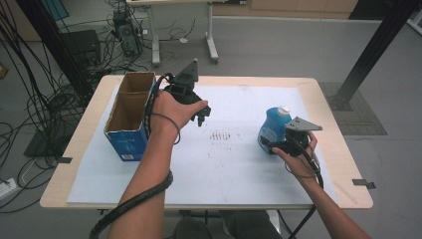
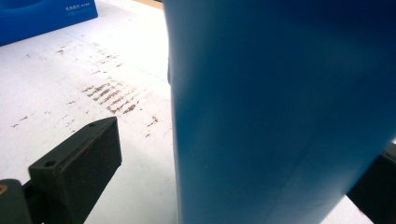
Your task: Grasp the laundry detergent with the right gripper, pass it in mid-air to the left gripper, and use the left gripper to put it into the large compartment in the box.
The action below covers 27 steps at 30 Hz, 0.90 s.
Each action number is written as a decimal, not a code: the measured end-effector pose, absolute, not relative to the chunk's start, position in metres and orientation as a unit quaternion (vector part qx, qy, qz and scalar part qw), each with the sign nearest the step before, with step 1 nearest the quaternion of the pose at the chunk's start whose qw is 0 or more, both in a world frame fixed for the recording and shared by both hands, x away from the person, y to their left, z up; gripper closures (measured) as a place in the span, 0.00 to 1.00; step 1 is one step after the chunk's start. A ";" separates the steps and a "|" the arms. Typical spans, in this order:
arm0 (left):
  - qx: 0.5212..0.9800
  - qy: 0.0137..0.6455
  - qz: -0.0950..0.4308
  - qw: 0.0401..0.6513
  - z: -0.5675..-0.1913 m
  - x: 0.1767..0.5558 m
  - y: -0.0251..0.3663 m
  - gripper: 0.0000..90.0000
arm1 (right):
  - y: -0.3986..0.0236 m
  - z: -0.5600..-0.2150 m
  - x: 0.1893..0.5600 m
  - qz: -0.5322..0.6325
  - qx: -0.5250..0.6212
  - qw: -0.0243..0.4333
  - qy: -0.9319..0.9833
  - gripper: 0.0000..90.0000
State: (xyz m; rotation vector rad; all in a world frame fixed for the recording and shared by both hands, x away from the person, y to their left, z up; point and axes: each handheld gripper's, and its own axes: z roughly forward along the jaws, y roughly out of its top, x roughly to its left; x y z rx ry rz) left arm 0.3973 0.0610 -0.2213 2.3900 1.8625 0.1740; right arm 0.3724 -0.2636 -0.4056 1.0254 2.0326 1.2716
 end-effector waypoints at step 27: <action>0.786 0.613 0.056 0.056 -0.220 0.397 0.062 0.07 | -0.263 -0.405 0.372 0.473 0.375 0.266 0.751 0.01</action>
